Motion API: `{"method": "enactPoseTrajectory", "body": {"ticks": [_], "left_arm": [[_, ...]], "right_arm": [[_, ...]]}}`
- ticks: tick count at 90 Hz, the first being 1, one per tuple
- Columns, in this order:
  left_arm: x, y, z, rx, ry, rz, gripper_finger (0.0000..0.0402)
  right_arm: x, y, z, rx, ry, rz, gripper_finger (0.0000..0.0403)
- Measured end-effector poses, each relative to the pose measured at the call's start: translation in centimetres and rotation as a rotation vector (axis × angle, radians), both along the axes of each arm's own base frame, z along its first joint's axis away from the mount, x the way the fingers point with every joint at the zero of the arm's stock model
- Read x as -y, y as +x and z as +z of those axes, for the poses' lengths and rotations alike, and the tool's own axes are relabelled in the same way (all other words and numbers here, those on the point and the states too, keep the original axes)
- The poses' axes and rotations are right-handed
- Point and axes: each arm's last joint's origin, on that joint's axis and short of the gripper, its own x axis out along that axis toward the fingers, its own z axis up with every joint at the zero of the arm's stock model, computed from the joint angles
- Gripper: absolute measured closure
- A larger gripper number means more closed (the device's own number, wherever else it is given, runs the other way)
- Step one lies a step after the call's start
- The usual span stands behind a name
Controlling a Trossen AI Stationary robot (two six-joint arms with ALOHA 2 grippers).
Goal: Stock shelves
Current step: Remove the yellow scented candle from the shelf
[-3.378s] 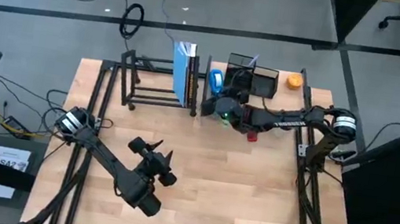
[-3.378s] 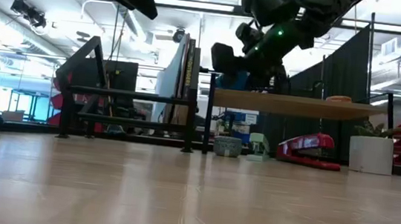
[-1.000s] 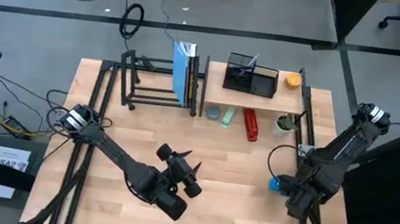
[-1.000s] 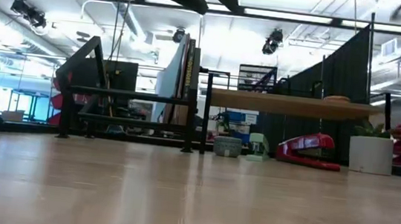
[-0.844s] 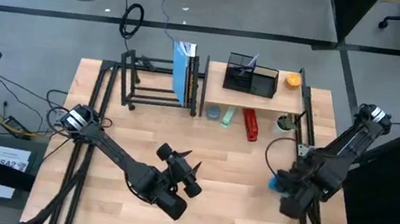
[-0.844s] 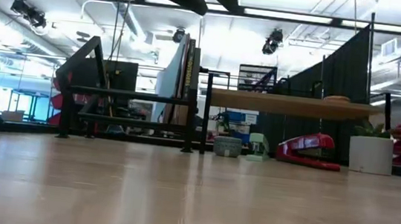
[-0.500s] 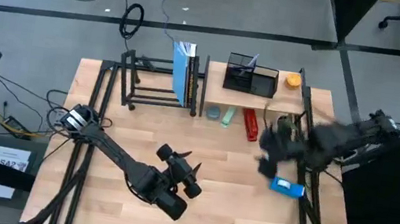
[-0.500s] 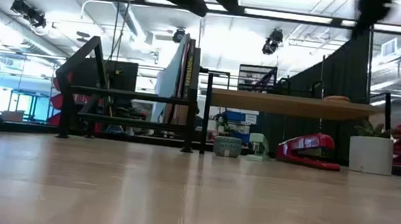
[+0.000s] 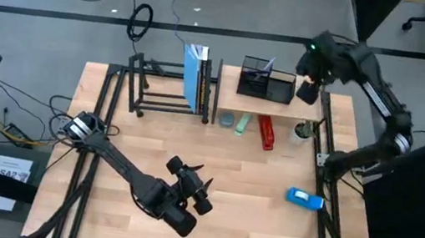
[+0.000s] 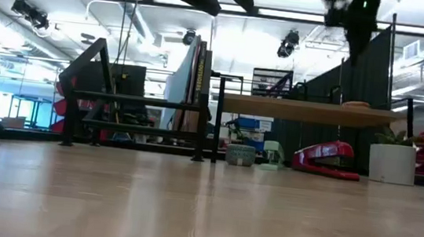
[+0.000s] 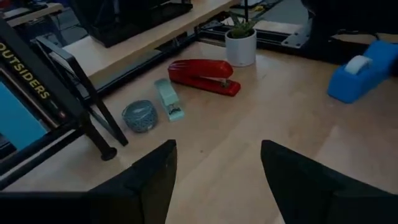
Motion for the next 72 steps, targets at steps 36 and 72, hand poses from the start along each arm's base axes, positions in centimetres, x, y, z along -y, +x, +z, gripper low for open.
{"method": "enactPoseTrajectory", "body": {"ticks": [36,72], "left_arm": [[0.1,0.0,0.0,-0.009,-0.02,-0.014,0.0188],[0.1,0.0,0.0,-0.022,-0.006,-0.023,0.0188]], "right_arm": [[5.3,0.5,-3.9,-0.13,0.102,0.052,0.0049],[8.7,-0.1,-6.9,-0.178,0.128,-0.226,0.0029]]}}
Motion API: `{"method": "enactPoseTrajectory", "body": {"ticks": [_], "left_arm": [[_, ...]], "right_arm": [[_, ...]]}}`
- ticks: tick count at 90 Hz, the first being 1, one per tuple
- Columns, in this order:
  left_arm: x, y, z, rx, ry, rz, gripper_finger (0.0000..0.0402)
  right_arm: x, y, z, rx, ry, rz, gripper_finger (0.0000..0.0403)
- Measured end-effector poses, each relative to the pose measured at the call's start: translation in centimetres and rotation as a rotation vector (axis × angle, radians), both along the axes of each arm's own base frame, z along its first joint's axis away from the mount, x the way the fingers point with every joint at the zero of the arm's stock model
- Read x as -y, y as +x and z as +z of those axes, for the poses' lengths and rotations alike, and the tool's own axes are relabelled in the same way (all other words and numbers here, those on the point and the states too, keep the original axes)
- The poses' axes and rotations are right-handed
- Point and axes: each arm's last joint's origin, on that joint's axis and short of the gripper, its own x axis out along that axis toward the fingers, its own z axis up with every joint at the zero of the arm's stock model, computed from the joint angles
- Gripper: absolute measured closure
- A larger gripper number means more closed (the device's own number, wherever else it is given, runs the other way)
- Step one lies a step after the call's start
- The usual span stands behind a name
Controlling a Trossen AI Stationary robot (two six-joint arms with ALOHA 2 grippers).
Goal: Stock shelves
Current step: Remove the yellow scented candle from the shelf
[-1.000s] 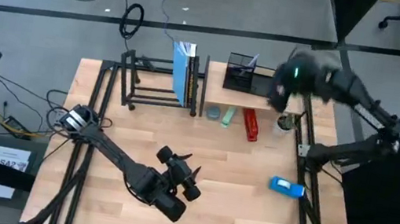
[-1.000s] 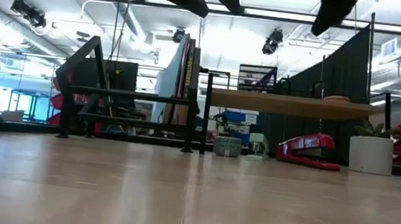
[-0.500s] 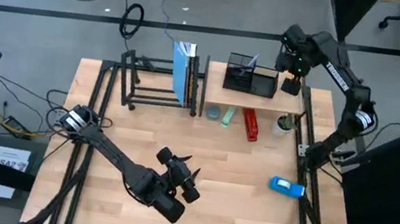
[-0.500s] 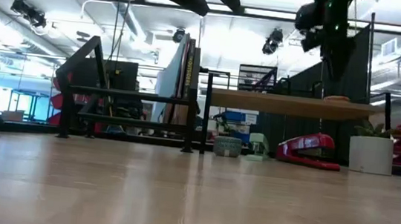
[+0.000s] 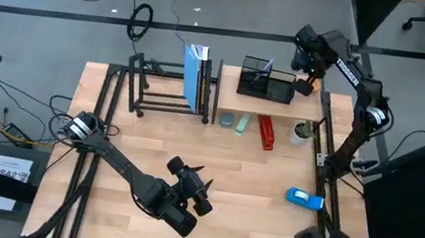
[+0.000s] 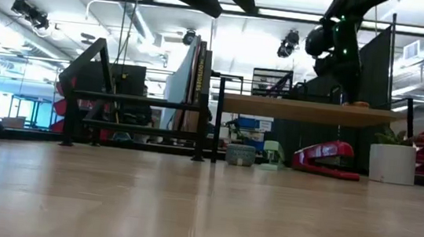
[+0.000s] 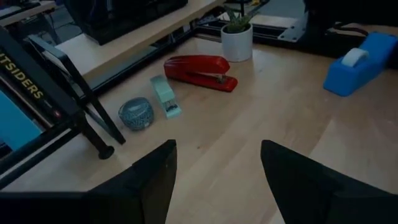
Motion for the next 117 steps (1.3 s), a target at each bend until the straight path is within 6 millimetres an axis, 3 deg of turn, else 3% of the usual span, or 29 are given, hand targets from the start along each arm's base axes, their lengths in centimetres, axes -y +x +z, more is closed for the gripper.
{"method": "enactPoseTrajectory", "body": {"ticks": [39,61,73,98,117], "left_arm": [[0.1,0.1,0.0,-0.003,-0.017,-0.01,0.0188],[0.1,0.1,0.0,0.0,-0.026,-0.014,0.0188],[0.1,0.1,0.0,0.0,-0.026,-0.014,0.0188],[0.1,0.1,0.0,0.001,-0.026,-0.014,0.0188],[0.1,0.1,0.0,0.002,-0.027,-0.014,0.0188]], "right_arm": [[0.9,-0.1,-2.3,0.076,0.102,-0.071,0.0042],[0.5,-0.4,-3.4,0.063,0.147,-0.077,0.0094],[0.5,-0.4,-3.4,0.059,0.143,-0.074,0.014],[0.2,-0.6,-2.9,0.052,0.123,-0.076,0.014],[0.1,-1.0,-0.3,-0.006,0.036,-0.16,0.014]]}}
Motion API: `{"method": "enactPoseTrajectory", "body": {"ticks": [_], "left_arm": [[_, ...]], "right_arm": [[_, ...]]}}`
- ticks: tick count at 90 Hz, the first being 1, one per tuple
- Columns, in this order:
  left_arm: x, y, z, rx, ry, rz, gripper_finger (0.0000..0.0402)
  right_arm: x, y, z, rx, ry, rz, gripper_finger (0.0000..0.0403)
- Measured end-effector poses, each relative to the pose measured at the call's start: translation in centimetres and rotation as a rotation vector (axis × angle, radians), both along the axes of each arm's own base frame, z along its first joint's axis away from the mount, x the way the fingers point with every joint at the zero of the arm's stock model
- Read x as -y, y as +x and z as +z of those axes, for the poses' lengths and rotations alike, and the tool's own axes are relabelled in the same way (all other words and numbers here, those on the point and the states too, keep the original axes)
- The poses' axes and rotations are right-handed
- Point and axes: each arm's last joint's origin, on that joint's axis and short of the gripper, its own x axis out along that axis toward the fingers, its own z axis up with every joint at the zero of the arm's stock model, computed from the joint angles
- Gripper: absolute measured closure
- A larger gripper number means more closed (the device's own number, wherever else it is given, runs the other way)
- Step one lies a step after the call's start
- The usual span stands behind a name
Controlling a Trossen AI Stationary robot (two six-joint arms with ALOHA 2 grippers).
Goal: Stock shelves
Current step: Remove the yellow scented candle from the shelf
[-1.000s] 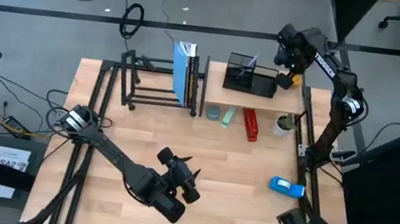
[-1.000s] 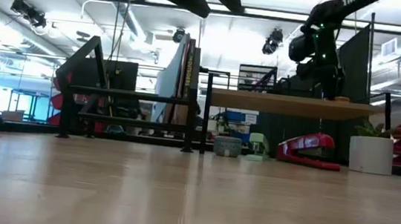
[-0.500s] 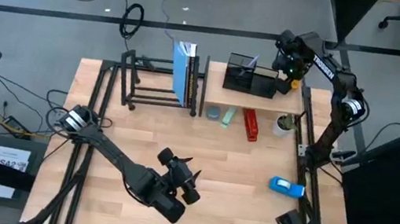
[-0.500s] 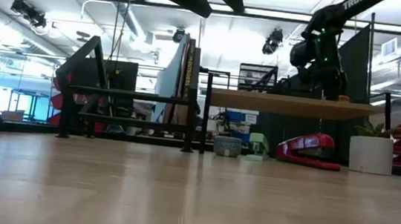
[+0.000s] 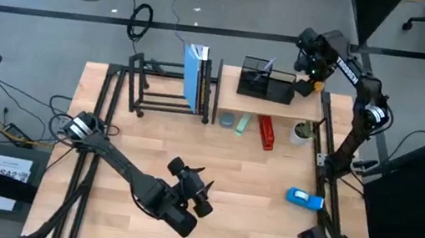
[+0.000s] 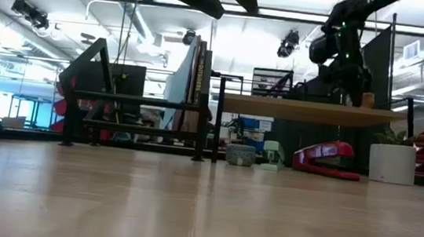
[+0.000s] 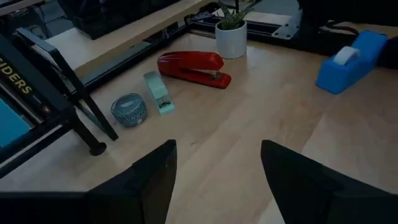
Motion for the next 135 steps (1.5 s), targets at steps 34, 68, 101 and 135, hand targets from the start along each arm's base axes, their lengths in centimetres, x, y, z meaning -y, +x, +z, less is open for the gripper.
{"method": "enactPoseTrajectory", "body": {"ticks": [34,68,101,135], "left_arm": [[0.0,0.0,0.0,0.003,-0.002,0.0,0.0188],[0.0,0.0,0.0,-0.004,0.003,-0.001,0.0188],[0.0,0.0,0.0,-0.02,0.03,-0.008,0.0188],[0.0,0.0,0.0,-0.028,0.049,-0.011,0.0188]], "right_arm": [[-4.1,2.2,7.2,0.151,-0.279,0.036,0.014],[-21.2,7.3,10.9,0.59,-0.107,0.48,0.014],[-38.6,7.8,-1.8,0.558,0.227,0.653,0.014],[-46.2,0.5,-12.3,0.393,0.435,0.502,0.0134]]}}
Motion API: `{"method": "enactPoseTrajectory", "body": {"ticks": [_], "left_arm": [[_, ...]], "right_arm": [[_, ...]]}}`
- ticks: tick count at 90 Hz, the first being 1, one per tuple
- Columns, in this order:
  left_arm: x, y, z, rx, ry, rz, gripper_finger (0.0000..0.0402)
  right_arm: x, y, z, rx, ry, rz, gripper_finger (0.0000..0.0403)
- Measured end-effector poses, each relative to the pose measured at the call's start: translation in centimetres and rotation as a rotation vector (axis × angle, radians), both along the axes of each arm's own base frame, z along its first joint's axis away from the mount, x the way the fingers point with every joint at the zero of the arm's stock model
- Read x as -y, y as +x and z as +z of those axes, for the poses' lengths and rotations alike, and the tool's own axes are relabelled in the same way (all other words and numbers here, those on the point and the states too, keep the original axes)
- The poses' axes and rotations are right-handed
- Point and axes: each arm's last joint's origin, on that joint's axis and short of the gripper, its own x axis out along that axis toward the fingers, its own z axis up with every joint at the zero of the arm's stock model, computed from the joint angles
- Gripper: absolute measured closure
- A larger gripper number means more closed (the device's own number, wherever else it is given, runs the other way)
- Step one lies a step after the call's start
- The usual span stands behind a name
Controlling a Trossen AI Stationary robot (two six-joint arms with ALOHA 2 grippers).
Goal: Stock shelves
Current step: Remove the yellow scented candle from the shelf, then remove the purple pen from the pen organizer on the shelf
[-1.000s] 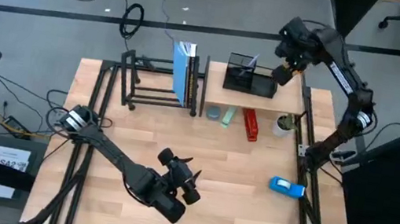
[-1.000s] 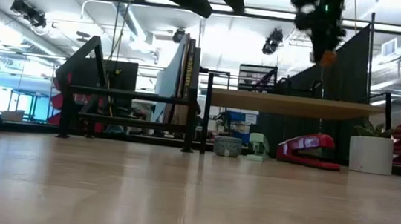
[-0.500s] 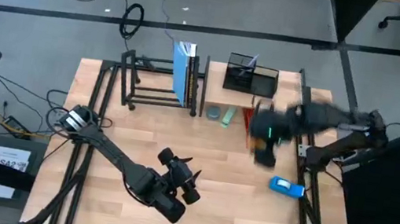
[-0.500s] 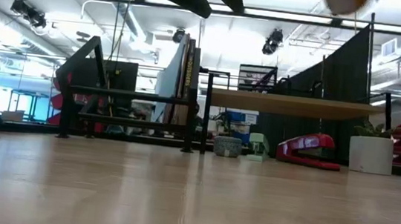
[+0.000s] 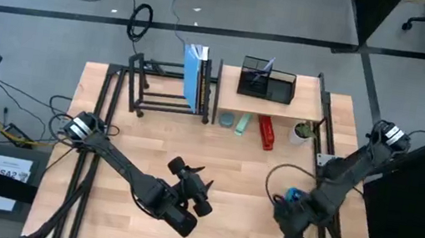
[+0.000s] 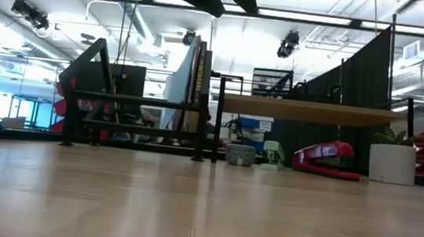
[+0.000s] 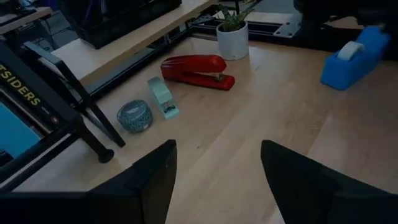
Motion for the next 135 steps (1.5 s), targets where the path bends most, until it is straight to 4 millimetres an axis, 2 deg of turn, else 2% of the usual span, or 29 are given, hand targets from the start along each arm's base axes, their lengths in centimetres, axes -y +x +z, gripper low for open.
{"method": "enactPoseTrajectory", "body": {"ticks": [9,26,48,59,69,77,91,99,109,123,135], "left_arm": [[0.0,0.0,0.0,0.0,0.0,0.0,0.0188],[0.0,0.0,0.0,0.001,0.0,0.0,0.0188],[0.0,0.0,0.0,0.002,-0.001,0.0,0.0188],[0.0,0.0,0.0,0.002,-0.001,0.0,0.0188],[0.0,0.0,0.0,0.002,-0.001,0.0,0.0188],[0.0,0.0,0.0,0.001,0.0,0.0,0.0188],[0.0,0.0,0.0,0.004,0.003,0.003,0.0188],[0.0,0.0,0.0,0.01,0.002,0.004,0.0188],[0.0,0.1,0.1,0.016,0.002,0.006,0.0188],[0.1,0.2,0.2,0.032,-0.008,0.006,0.0188],[0.1,0.2,0.2,0.037,-0.011,0.006,0.0188]], "right_arm": [[-0.8,-1.5,-1.0,-0.02,0.023,0.01,0.0132],[-1.8,-3.1,-1.4,-0.043,0.046,0.067,0.0125],[-1.9,-3.4,-1.4,-0.047,0.041,0.093,0.0082],[-1.6,-3.5,-1.5,-0.068,0.009,0.091,0.0079],[-1.0,-3.3,-1.4,-0.11,-0.027,0.017,0.0087],[-1.1,-2.4,-0.2,-0.09,-0.003,0.018,0.0097],[-0.2,0.2,4.6,0.137,-0.077,0.037,0.0109],[2.1,1.9,8.2,0.294,-0.229,0.01,0.011],[7.0,4.1,12.9,0.481,-0.473,-0.088,0.011],[16.1,6.2,18.6,0.656,-0.708,-0.336,0.011],[24.9,6.3,21.0,0.746,-0.768,-0.586,0.011]]}}
